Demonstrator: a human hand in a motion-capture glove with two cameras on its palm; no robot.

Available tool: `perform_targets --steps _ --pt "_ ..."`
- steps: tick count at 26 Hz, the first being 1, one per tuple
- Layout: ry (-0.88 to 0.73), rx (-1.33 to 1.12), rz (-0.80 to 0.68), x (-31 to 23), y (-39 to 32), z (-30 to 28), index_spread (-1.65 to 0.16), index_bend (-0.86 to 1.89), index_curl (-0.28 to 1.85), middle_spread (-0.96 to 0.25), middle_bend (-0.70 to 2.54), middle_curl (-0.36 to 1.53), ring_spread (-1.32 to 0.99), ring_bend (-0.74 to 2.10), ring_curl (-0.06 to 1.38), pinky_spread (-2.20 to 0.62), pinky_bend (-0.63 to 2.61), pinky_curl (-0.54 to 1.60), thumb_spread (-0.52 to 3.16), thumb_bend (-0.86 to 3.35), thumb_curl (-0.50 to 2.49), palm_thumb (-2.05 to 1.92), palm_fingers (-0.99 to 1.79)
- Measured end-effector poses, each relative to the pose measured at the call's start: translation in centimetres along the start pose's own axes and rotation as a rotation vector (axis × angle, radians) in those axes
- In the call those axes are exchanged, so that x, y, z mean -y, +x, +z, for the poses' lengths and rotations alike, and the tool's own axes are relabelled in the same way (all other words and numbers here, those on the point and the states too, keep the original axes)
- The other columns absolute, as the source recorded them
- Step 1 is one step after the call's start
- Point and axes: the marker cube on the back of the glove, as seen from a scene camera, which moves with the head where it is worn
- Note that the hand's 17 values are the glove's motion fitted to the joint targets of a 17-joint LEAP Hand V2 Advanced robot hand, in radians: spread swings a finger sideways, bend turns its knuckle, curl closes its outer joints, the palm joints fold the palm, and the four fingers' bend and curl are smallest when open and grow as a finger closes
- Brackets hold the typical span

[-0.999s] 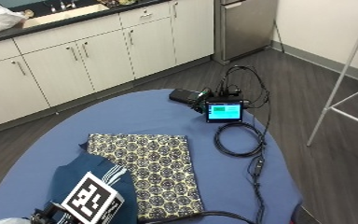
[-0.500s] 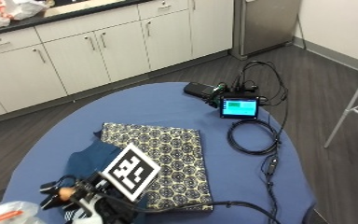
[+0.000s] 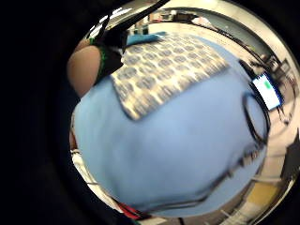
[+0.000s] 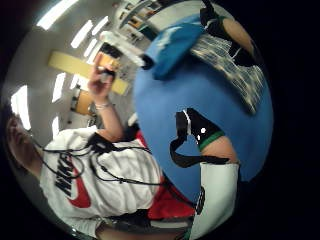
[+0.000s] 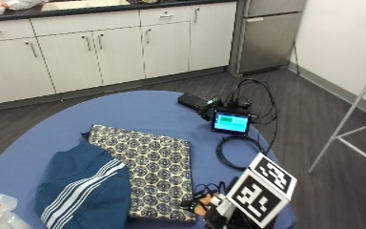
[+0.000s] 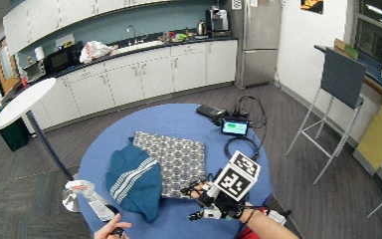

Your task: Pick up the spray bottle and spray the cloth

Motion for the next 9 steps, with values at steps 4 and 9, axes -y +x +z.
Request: perform_targets --steps 4,9 --pt "0.03 -0.032 0.145 -3.6 2.1 2.2 -0.34 0.13 0.22 -0.09 0.39 0.45 -0.06 0.33 0.36 0.09 0.4 0.32 1.0 -0.03 0.47 0.83 0.74" --pt "0.02 -0.025 0.184 -3.8 2.0 2.2 -0.34 0.16 0.25 -0.09 0.38 0.44 -0.05 0.27 0.34 0.13 0.37 0.31 1.01 -0.03 0.46 0.81 0.73"
